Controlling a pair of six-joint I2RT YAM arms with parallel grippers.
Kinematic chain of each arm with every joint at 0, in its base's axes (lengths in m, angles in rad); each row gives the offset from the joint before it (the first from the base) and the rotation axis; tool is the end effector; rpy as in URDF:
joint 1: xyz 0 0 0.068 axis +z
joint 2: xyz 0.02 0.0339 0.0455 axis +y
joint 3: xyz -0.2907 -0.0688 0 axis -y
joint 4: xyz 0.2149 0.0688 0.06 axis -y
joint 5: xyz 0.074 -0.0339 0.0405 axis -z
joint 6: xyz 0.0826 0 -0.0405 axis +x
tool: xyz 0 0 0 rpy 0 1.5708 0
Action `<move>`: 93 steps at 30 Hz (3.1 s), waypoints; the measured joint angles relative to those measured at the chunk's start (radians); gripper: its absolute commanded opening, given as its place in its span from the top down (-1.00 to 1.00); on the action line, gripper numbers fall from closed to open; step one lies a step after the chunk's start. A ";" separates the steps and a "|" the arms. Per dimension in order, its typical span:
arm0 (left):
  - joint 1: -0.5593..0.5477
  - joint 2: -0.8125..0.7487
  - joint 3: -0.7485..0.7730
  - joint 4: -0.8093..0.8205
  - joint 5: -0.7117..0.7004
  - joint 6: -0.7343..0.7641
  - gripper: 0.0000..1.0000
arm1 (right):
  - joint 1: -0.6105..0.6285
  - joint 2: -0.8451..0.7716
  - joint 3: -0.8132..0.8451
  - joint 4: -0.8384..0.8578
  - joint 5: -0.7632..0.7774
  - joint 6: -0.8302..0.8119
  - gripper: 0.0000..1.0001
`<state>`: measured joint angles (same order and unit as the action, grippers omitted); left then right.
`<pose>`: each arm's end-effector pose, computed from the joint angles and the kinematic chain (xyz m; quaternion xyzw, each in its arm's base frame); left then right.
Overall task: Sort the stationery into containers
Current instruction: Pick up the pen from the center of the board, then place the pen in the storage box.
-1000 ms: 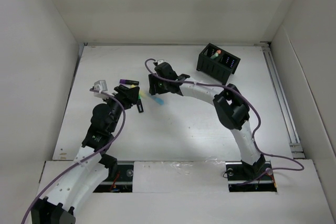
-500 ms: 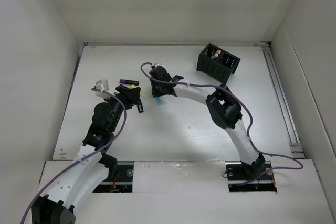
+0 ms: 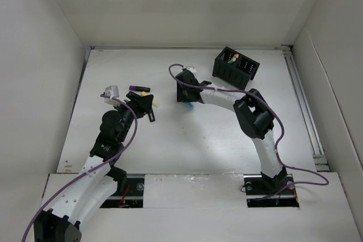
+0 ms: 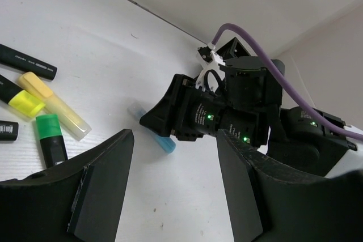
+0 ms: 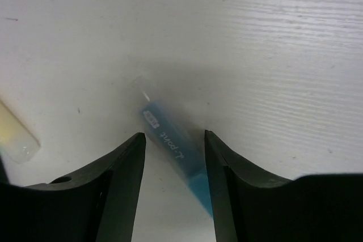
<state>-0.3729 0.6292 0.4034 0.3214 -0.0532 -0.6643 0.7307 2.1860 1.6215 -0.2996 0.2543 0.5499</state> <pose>0.1540 -0.0555 0.3099 -0.1171 0.6623 -0.3512 0.6514 0.3873 0.3191 0.1695 -0.0403 0.9308 0.1097 0.3463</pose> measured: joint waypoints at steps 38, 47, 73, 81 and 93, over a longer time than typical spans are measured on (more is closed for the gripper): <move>0.000 0.021 0.000 0.006 0.027 -0.001 -0.17 | -0.067 0.040 0.095 -0.072 -0.087 -0.018 0.99; 0.000 0.039 0.000 0.022 0.059 -0.002 -0.15 | -0.286 -0.198 0.101 -0.020 -0.097 0.088 0.97; 0.000 0.117 0.005 0.040 0.101 0.007 -0.15 | -0.445 0.065 0.450 0.084 0.518 0.006 0.86; 0.000 0.111 0.005 0.041 0.100 0.008 -0.15 | -0.401 0.064 0.356 0.136 0.590 -0.007 0.09; 0.000 0.097 0.005 0.040 0.100 0.009 -0.15 | -0.343 -0.142 0.150 0.175 0.528 0.001 0.08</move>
<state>-0.3729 0.7265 0.4088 0.3614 0.0471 -0.6552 0.3878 2.0445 1.7710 -0.1242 0.7826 0.5507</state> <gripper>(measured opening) 0.574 0.528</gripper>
